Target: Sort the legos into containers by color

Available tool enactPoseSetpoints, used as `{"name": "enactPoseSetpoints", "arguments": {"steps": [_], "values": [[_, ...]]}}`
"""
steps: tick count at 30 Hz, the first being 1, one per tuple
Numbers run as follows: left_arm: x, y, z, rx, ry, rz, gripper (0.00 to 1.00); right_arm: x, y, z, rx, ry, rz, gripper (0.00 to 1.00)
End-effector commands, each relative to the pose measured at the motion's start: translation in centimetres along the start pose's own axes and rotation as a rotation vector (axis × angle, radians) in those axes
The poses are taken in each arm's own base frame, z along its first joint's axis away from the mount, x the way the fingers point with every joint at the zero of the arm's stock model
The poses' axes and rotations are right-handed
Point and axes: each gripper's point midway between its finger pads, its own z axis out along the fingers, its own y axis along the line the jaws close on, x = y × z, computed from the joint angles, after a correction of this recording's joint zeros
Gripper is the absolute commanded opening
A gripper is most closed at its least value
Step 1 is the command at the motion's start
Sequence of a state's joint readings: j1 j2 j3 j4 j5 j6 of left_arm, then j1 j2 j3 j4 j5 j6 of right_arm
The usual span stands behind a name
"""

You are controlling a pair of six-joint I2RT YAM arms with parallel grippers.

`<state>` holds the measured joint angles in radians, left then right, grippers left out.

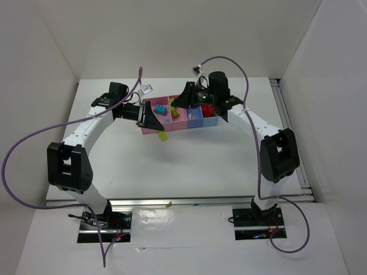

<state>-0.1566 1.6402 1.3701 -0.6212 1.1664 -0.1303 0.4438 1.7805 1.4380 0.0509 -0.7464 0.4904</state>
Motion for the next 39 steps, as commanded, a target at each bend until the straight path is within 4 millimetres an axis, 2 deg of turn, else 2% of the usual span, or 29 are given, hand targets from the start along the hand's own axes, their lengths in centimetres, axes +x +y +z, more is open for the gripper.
{"name": "enactPoseSetpoints", "arguments": {"steps": [1, 2, 4, 5, 6, 8, 9, 10, 12, 13, 14, 15, 16, 17, 20, 21, 22, 24, 25, 29, 31, 32, 33, 34, 35, 36, 37, 38, 39], "values": [[-0.7, -0.5, -0.4, -0.009, -0.013, 0.044, 0.0, -3.0, -1.6, -1.4, 0.197, -0.126, 0.007, 0.04], [-0.9, -0.2, -0.7, -0.015, -0.021, 0.041, 0.0, -2.7, -2.4, -1.0, 0.245, -0.11, 0.015, 0.04], [-1.3, 0.7, -1.1, -0.081, -0.037, -0.001, 0.0, -3.3, -5.3, -0.2, 0.391, -0.124, -0.01, 0.04], [-1.8, 1.5, -1.7, -0.141, -0.064, -0.035, 0.0, -2.5, -6.1, 0.2, 0.441, -0.093, -0.01, 0.04], [-2.1, 2.1, -2.0, -0.179, -0.081, -0.058, 0.0, -2.8, -7.7, 0.1, 0.518, -0.108, -0.005, 0.04], [-3.2, 3.2, -3.1, -0.263, -0.131, -0.087, 0.0, -2.5, -9.7, 1.2, 0.592, -0.084, -0.005, 0.04], [-3.8, 4.0, -3.5, -0.329, -0.159, -0.111, 0.0, -2.2, -9.9, 1.7, 0.607, -0.074, -0.022, 0.04], [-4.2, 4.0, -3.7, -0.352, -0.18, -0.122, 0.0, -3.0, -10.6, 1.6, 0.647, -0.1, -0.03, 0.06], [-4.8, 5.0, -3.9, -0.404, -0.223, -0.171, 0.0, -2.5, -12.1, 2.4, 0.667, -0.083, -0.035, 0.08], [-5.1, 5.1, -4.0, -0.411, -0.238, -0.177, 0.0, -3.5, -12.2, 2.6, 0.678, -0.098, -0.05, 0.1], [-5.4, 5.1, -4.1, -0.417, -0.257, -0.171, 0.0, -2.3, -13.9, 3.2, 0.714, -0.059, -0.043, 0.1], [-5.5, 5.2, -4.2, -0.426, -0.262, -0.182, 0.0, -2.3, -14.4, 3.4, 0.726, -0.056, -0.041, 0.11], [-5.5, 5.4, -4.2, -0.436, -0.266, -0.183, 0.0, -3.2, -14.5, 3.7, 0.73, -0.073, -0.059, 0.12], [-5.7, 5.5, -4.2, -0.437, -0.265, -0.184, 0.0, -2.3, -15.8, 4.1, 0.751, -0.046, -0.063, 0.16], [-5.6, 6.1, -4.0, -0.439, -0.253, -0.202, 0.0, -1.7, -17.1, 4.8, 0.773, -0.014, -0.065, 0.26], [-5.9, 5.7, -4.0, -0.428, -0.255, -0.194, 0.0, -1.4, -16.8, 5.1, 0.766, -0.009, -0.068, 0.35], [-5.7, 5.7, -3.7, -0.407, -0.244, -0.201, 0.0, -0.6, -17.4, 5.2, 0.776, 0.018, -0.073, 0.4], [-6.0, 5.7, -3.4, -0.381, -0.242, -0.191, 0.0, -1.0, -17.2, 5.2, 0.772, 0.012, -0.086, 0.55], [-5.9, 5.5, -3.4, -0.372, -0.239, -0.19, 0.0, -0.9, -17.0, 5.4, 0.759, 0.017, -0.084, 0.68], [-6.1, 6.1, -3.0, -0.357, -0.234, -0.189, 0.0, -2.8, -15.1, 4.2, 0.747, -0.032, -0.112, 0.75], [-6.3, 6.2, -3.0, -0.357, -0.235, -0.188, 0.0, -4.3, -13.3, 3.3, 0.732, -0.066, -0.125, 0.75], [-6.3, 6.7, -2.9, -0.368, -0.236, -0.209, 0.0, -4.9, -12.6, 3.0, 0.726, -0.081, -0.131, 0.72], [-6.5, 6.5, -3.0, -0.367, -0.241, -0.201, 0.0, -4.4, -12.4, 2.7, 0.718, -0.068, -0.127, 0.66], [-6.5, 6.5, -3.0, -0.367, -0.241, -0.201, 0.0, -5.6, -10.6, 2.1, 0.686, -0.099, -0.14, 0.65], [-6.9, 6.3, -3.1, -0.366, -0.246, -0.192, 0.0, -5.6, -9.6, 1.9, 0.652, -0.098, -0.142, 0.65], [-6.8, 6.0, -3.0, -0.349, -0.241, -0.191, 0.0, -4.0, -9.5, 1.6, 0.596, -0.055, -0.122, 0.65], [-7.2, 5.7, -3.1, -0.348, -0.245, -0.171, 0.0, -5.5, -7.4, 0.4, 0.531, -0.095, -0.138, 0.68], [-7.1, 5.3, -3.0, -0.321, -0.234, -0.156, 0.0, -5.3, -6.2, 0.0, 0.462, -0.085, -0.152, 0.7], [-7.0, 5.0, -2.9, -0.301, -0.226, -0.145, 0.0, -4.1, -3.6, 0.1, 0.3, -0.034, -0.15, 0.74]]}}
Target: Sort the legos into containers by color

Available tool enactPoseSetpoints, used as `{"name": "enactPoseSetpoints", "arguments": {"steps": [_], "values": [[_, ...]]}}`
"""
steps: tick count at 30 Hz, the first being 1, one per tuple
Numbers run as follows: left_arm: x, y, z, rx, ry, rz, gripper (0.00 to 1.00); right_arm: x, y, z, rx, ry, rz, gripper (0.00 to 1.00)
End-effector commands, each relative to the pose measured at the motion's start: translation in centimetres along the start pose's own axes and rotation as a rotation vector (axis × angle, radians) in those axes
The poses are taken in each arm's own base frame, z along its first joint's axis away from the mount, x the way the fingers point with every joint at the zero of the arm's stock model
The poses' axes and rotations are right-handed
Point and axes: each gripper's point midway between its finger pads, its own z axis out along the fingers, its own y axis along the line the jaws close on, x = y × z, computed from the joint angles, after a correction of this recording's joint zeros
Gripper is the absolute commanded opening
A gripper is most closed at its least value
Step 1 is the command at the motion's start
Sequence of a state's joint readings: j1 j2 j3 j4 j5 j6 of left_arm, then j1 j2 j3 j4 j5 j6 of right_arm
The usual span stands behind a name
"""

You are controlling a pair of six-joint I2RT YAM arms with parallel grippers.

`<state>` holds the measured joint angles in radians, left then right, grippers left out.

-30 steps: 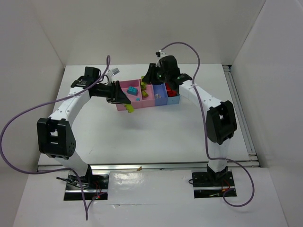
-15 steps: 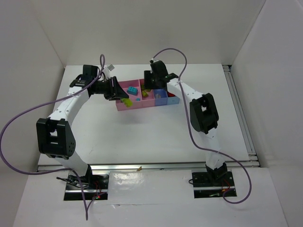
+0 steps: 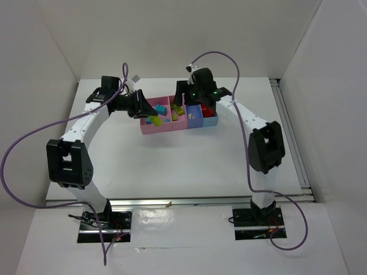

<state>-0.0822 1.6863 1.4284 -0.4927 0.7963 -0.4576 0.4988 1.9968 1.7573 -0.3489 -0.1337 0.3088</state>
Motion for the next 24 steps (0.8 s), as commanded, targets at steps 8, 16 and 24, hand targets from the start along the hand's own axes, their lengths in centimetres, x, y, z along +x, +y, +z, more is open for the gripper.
{"name": "enactPoseSetpoints", "arguments": {"steps": [8, 16, 24], "values": [[-0.9, -5.6, -0.6, 0.33, 0.051, 0.131, 0.0, 1.9, 11.4, -11.5, -0.799, 0.075, -0.133, 0.93], [-1.0, -7.2, -1.1, 0.397, 0.062, 0.166, 0.0, 3.2, 12.9, -10.6, -0.882, 0.13, -0.174, 0.93], [-0.7, -8.0, -0.8, 0.418, 0.073, 0.181, 0.0, 3.5, 13.5, -8.9, -0.927, 0.142, -0.14, 0.74]]}}
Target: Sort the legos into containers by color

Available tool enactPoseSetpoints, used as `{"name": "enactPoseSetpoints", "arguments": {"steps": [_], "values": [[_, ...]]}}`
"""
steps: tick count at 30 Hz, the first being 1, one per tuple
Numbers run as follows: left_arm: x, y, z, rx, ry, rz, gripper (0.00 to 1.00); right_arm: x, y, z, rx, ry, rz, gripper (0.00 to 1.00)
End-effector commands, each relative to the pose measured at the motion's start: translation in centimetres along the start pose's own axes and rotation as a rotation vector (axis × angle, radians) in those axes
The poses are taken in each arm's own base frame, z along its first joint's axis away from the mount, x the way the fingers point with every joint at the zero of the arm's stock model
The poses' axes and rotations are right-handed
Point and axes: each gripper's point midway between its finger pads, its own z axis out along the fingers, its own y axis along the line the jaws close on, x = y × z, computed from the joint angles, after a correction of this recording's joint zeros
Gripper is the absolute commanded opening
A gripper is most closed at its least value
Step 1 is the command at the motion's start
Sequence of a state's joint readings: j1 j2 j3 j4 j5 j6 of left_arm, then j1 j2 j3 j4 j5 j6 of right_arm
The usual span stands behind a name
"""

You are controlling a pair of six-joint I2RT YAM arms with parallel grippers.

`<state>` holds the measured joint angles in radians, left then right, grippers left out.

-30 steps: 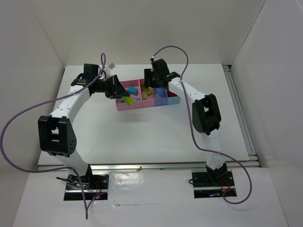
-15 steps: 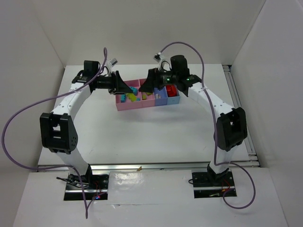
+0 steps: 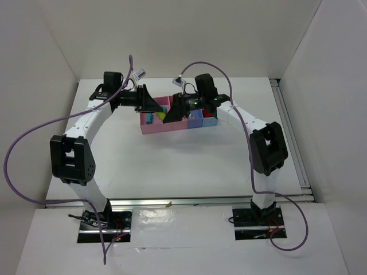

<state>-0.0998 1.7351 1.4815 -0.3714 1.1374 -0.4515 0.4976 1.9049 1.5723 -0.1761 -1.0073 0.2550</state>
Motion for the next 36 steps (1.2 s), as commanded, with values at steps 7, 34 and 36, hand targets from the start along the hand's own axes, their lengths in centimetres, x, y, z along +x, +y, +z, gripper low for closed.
{"name": "enactPoseSetpoints", "arguments": {"steps": [7, 34, 36], "values": [[1.9, 0.3, 1.4, -0.002, 0.059, 0.021, 0.0, 0.1, 0.9, 0.6, -0.059, -0.043, 0.025, 0.2], [18.2, 10.5, 11.4, -0.293, 0.287, -0.167, 0.29, 18.0, -2.3, -4.6, 0.325, 0.08, 0.338, 0.13], [18.3, 11.0, 11.6, -0.305, 0.285, -0.178, 0.3, 18.0, -2.4, -4.6, 0.334, 0.078, 0.337, 0.13]]}}
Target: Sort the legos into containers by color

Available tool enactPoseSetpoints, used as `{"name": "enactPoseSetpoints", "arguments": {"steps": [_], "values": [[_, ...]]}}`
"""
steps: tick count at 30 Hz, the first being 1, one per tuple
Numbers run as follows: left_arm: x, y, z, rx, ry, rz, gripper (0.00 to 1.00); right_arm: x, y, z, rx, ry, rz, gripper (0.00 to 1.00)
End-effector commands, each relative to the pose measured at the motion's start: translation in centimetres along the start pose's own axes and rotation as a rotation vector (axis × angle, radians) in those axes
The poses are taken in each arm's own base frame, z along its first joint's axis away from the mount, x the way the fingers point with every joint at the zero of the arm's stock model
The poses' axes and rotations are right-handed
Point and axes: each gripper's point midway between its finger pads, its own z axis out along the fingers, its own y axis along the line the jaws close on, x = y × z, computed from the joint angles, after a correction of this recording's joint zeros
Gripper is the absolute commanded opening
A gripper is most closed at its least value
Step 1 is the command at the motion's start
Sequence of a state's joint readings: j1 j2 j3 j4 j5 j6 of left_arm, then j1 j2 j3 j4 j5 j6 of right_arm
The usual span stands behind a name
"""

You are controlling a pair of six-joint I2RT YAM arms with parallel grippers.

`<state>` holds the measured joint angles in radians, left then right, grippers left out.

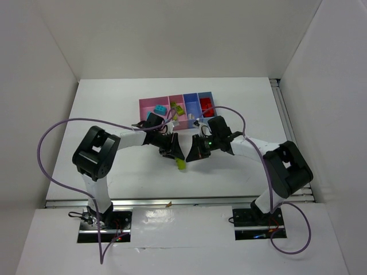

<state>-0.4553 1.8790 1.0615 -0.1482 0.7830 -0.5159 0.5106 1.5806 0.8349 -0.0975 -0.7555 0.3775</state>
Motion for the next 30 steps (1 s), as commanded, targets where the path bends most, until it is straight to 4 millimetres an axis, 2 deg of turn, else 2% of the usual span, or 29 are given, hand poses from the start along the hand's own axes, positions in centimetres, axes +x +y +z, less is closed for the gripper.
{"name": "enactPoseSetpoints", "arguments": {"steps": [1, 2, 5, 6, 9, 11, 19, 20, 22, 26, 27, 28, 29, 30], "values": [[-1.3, 1.1, 0.6, -0.042, -0.049, 0.0, 0.3, -0.9, -0.2, -0.3, 0.028, -0.049, -0.021, 0.13], [-1.1, 1.4, 0.8, -0.046, -0.041, -0.018, 0.42, -1.0, -0.2, -0.3, 0.026, -0.055, -0.027, 0.13], [-1.4, 1.6, 0.9, -0.054, -0.045, -0.018, 0.59, -0.9, -0.4, -0.3, 0.037, -0.052, -0.02, 0.13], [-1.4, 1.8, 0.9, -0.063, -0.049, -0.018, 0.69, -0.8, -0.6, -0.3, 0.049, -0.048, -0.013, 0.13], [-1.5, 1.8, 0.8, -0.075, -0.048, -0.025, 0.74, -0.4, -1.3, -0.2, 0.079, -0.036, -0.003, 0.21], [-1.5, 1.4, 1.0, -0.073, -0.042, -0.018, 0.75, -0.4, -1.5, -0.2, 0.088, -0.039, -0.014, 0.28], [-1.3, 1.8, 0.8, -0.101, -0.031, -0.03, 0.75, -0.4, -1.8, -0.6, 0.122, -0.037, -0.011, 0.32], [-1.8, 1.5, 0.6, -0.105, -0.049, -0.016, 0.75, -0.5, -2.0, -0.6, 0.132, -0.042, -0.011, 0.32], [-1.6, 1.7, 0.3, -0.132, -0.046, -0.03, 0.75, -0.9, -2.0, -1.2, 0.165, -0.066, -0.019, 0.37], [-2.4, 1.0, -2.1, -0.228, -0.121, -0.018, 0.75, -2.4, -2.6, -2.6, 0.271, -0.134, -0.034, 0.58], [-1.8, 1.0, -3.1, -0.27, -0.117, -0.024, 0.75, -3.3, -3.3, -3.0, 0.326, -0.163, -0.037, 0.62], [-2.1, 0.1, -4.6, -0.294, -0.154, -0.006, 0.75, -3.8, -3.4, -3.4, 0.356, -0.181, -0.039, 0.67], [-2.8, 0.4, -5.8, -0.365, -0.193, 0.025, 0.75, -4.5, -3.7, -3.8, 0.389, -0.205, -0.054, 0.74], [-2.1, 0.8, -7.1, -0.418, -0.183, 0.006, 0.73, -6.0, -4.3, -4.5, 0.457, -0.242, -0.07, 0.76]]}}
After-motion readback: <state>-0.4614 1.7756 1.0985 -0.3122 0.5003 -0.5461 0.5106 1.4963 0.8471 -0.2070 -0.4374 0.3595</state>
